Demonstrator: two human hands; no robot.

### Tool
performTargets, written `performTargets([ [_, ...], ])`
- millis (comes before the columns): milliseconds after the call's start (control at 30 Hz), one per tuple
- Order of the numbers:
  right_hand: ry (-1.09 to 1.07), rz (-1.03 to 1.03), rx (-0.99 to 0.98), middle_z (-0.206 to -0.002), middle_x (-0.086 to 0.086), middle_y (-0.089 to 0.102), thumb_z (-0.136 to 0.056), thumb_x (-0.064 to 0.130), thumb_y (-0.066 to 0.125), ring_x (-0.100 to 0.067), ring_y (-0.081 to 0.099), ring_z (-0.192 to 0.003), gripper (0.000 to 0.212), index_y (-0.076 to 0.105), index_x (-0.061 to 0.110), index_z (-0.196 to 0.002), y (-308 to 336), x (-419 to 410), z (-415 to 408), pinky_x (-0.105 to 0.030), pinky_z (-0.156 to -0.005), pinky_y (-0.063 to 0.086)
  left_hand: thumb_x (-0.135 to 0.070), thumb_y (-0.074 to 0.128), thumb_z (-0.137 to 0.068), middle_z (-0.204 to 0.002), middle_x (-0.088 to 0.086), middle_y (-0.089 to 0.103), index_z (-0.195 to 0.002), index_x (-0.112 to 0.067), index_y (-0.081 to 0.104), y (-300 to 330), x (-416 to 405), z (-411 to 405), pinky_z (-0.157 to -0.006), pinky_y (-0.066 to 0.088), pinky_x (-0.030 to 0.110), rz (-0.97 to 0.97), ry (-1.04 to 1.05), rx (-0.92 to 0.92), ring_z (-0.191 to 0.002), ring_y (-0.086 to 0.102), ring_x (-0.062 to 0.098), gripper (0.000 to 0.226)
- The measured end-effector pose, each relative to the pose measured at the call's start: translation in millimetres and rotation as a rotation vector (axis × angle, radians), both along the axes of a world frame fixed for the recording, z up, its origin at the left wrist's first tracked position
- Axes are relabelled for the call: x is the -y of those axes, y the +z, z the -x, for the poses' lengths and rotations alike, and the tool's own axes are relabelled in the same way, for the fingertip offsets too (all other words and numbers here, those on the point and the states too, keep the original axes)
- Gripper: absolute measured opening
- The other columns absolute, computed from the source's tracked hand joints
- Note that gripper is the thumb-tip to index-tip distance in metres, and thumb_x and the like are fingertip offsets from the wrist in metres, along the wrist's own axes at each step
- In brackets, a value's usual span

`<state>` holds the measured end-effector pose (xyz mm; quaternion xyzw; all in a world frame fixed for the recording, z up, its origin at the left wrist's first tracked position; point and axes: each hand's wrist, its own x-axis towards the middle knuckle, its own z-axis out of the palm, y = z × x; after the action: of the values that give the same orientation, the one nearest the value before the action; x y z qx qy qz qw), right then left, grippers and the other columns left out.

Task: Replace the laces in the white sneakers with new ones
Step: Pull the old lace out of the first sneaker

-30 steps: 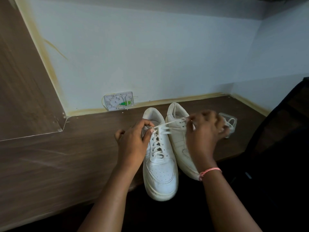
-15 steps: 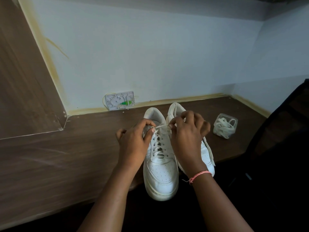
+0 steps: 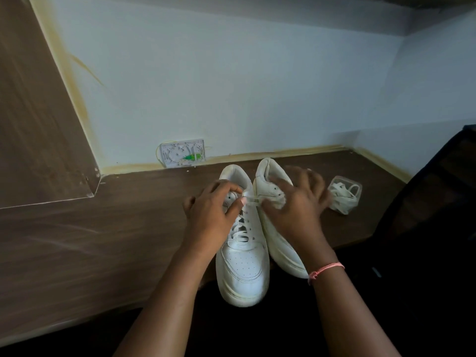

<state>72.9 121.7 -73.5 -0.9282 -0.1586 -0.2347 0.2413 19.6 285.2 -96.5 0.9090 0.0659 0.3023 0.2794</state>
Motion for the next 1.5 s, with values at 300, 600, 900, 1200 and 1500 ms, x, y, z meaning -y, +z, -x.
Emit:
performTargets([
  [300, 0.048, 0.156, -0.180, -0.161, -0.006, 0.000, -0.066, 0.078, 0.062, -0.028, -0.028, -0.144, 0.108, 0.020, 0.026, -0.151, -17.4, -30.0, 24.8, -0.065, -0.109, -0.011, -0.036, 0.066, -0.089, -0.127, -0.020, 0.054, -0.091, -0.034, 0.063, 9.3, 1.5, -0.3, -0.085, 0.014, 0.026, -0.015, 0.005, -0.051, -0.114, 0.053, 0.005, 0.004],
  [600, -0.061, 0.111, -0.101, -0.160, -0.010, 0.012, -0.069, 0.075, 0.062, -0.032, -0.021, -0.145, 0.096, 0.036, 0.022, -0.145, -23.3, -39.5, 24.7, -0.062, -0.106, -0.012, -0.025, 0.059, -0.092, -0.137, -0.007, 0.045, -0.095, -0.023, 0.062, -7.3, 4.7, -4.9, -0.091, 0.025, 0.037, 0.164, 0.197, 0.067, -0.123, 0.038, 0.018, 0.004],
  [900, -0.126, 0.155, -0.053, -0.158, -0.013, 0.019, -0.067, 0.081, 0.057, -0.036, -0.015, -0.147, 0.100, 0.040, 0.019, -0.143, -28.1, -42.0, 21.2, -0.065, -0.107, -0.009, -0.047, 0.052, -0.092, -0.136, -0.007, 0.044, -0.099, -0.035, 0.061, 7.3, 11.4, 0.8, -0.097, 0.023, 0.043, 0.170, 0.385, 0.012, -0.124, 0.035, 0.021, 0.018],
  [1200, -0.094, 0.108, -0.095, -0.159, -0.012, 0.015, -0.073, 0.072, 0.061, -0.035, -0.019, -0.146, 0.092, 0.036, 0.020, -0.145, -28.2, -43.1, 23.2, -0.064, -0.107, -0.011, -0.036, 0.064, -0.089, -0.138, -0.012, 0.044, -0.088, -0.034, 0.056, -3.0, 10.1, -7.1, -0.096, 0.023, 0.043, 0.107, 0.292, -0.035, -0.128, 0.034, 0.020, 0.007],
  [1500, -0.055, 0.089, -0.184, -0.159, -0.007, 0.004, -0.075, 0.067, 0.065, -0.032, -0.024, -0.144, 0.097, 0.023, 0.023, -0.149, -25.0, -48.8, 28.8, -0.065, -0.110, 0.003, -0.057, 0.041, -0.094, -0.139, 0.002, 0.043, -0.113, -0.024, 0.058, 2.9, 15.8, -8.5, -0.103, 0.025, 0.049, 0.651, 0.512, 0.072, -0.130, 0.034, 0.029, 0.042],
])
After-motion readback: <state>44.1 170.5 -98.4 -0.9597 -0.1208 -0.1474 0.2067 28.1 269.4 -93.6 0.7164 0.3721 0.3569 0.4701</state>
